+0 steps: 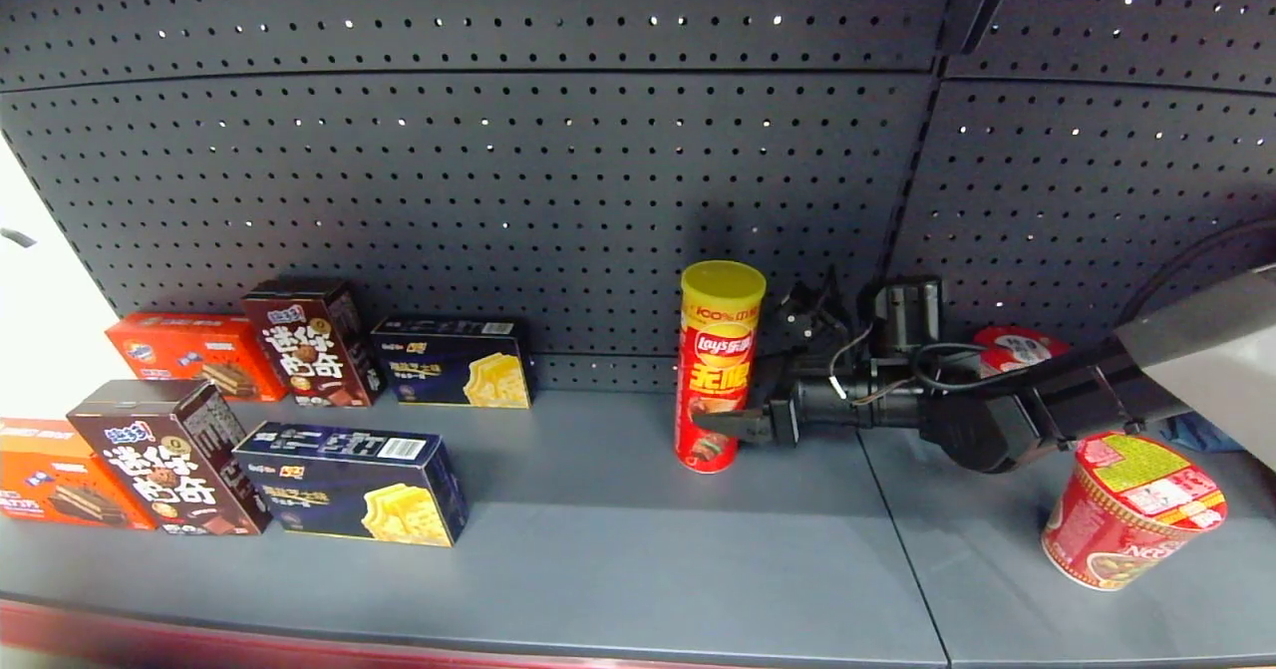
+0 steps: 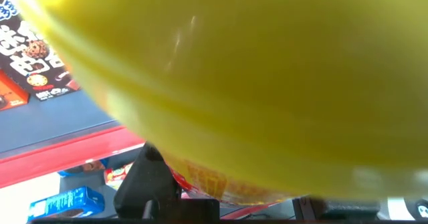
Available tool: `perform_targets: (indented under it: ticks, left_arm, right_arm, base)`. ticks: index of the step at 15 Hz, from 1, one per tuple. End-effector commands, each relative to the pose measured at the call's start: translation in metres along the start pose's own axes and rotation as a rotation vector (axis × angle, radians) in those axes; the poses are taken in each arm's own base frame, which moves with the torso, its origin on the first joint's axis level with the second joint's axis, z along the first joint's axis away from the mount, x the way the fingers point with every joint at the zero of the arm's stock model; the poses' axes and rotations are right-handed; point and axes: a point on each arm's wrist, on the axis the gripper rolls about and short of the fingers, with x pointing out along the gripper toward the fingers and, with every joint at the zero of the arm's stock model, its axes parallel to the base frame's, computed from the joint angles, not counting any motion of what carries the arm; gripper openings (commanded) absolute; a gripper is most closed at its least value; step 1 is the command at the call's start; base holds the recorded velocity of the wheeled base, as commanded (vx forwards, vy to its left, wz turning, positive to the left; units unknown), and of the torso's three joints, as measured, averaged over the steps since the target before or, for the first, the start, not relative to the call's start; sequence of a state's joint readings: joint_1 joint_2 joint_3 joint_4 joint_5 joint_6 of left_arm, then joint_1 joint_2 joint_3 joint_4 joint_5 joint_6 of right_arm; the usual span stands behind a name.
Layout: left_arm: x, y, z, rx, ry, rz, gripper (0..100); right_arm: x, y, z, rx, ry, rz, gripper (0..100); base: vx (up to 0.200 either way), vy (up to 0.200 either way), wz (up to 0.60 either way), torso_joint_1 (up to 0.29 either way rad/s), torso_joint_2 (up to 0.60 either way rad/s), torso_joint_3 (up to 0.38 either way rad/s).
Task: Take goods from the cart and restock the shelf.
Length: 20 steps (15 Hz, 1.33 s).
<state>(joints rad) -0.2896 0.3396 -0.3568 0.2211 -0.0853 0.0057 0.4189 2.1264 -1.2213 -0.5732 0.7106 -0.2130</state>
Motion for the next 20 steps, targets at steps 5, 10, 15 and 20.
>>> perform_targets:
  ticks: [5, 10, 15, 20]
  left_arm:
    - [0.0, 0.0, -0.002, -0.001, 0.019, 0.002, 0]
    - [-0.002, 0.0, -0.009, -0.003, 0.045, 0.0, 0]
    - [-0.001, 0.0, -0.012, -0.004, 0.051, 0.002, 0]
    - [-0.003, 0.0, -0.009, -0.002, 0.034, -0.001, 0]
  right_arm:
    - [0.011, -0.005, -0.011, 0.014, 0.015, 0.015, 100]
    - [0.014, -0.007, -0.008, 0.004, 0.005, 0.01, 0]
    - [0.008, 0.009, 0.008, -0.015, -0.013, 0.018, 0]
    - [-0.017, 0.055, 0.023, -0.028, -0.001, 0.027, 0]
  base:
    - [0.0, 0.0, 0.0, 0.0, 0.0, 0.0]
    - [0.0, 0.0, 0.0, 0.0, 0.0, 0.0]
    - [0.0, 0.0, 0.0, 0.0, 0.0, 0.0]
    - [0.0, 0.0, 0.0, 0.0, 0.0, 0.0]
